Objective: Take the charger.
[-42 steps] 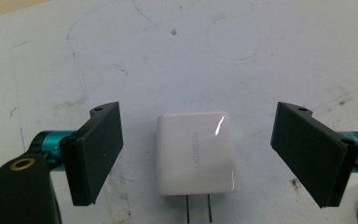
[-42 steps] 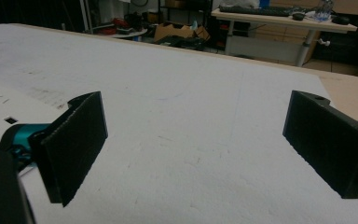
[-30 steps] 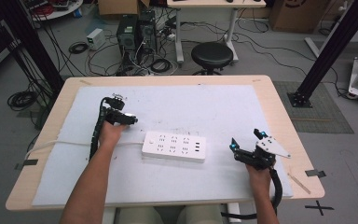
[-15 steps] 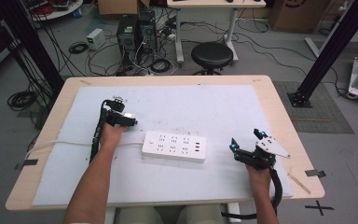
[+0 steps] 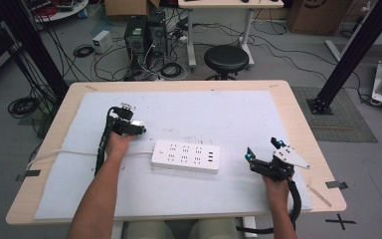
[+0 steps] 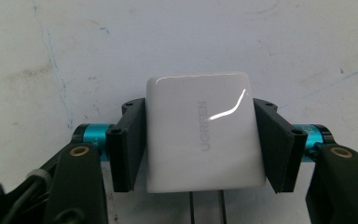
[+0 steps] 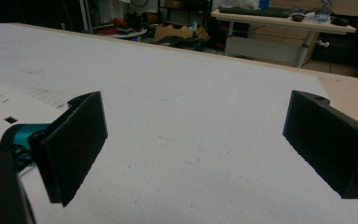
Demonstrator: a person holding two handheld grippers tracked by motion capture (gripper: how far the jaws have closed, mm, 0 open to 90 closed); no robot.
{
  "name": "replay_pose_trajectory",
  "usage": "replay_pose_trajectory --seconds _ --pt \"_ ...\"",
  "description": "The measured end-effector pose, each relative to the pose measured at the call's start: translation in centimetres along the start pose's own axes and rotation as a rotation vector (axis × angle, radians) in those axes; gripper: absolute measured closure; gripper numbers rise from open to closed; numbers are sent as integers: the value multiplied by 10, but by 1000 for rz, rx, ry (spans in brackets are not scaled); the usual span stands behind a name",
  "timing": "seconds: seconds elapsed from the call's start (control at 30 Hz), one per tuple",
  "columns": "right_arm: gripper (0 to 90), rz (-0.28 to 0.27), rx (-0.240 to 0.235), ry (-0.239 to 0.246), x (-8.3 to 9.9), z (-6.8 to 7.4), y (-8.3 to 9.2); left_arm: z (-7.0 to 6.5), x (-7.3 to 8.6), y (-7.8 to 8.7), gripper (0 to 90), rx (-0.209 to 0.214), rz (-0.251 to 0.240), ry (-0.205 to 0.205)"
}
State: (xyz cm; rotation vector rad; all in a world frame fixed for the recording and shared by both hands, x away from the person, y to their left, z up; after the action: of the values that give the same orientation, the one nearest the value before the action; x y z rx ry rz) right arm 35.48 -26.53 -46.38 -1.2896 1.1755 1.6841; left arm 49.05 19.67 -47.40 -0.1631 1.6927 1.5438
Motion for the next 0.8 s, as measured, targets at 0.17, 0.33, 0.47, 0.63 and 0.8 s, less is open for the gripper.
replay_pose_trajectory --seconds 0.17,0.33,0.47,0.63,0.8 --pt "63 0 -3 2 0 0 0 1 1 1 425 5 -19 5" --pt "63 0 -2 2 0 0 0 5 0 11 426 10 -79 5" --pt "63 0 -2 2 0 0 0 5 -5 26 426 11 -136 -26" --pt "63 0 -2 8 0 0 0 3 -7 40 426 12 -186 -47" --pt "63 -1 -1 6 0 0 0 1 -7 55 426 18 -235 -82"
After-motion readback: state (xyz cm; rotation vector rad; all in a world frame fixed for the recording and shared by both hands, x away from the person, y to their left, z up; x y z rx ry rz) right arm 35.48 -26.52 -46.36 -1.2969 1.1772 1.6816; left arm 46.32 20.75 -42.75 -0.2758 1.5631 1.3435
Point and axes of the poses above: each handheld gripper's, and its own axes: y roughly backward along the jaws, x roughly out of its underside, z roughly to its left, the point moved 5 cm from there along -y, roughly forward along the jaws, and after that the axes turned 8 degrees about -y, right-handed, at the moved point
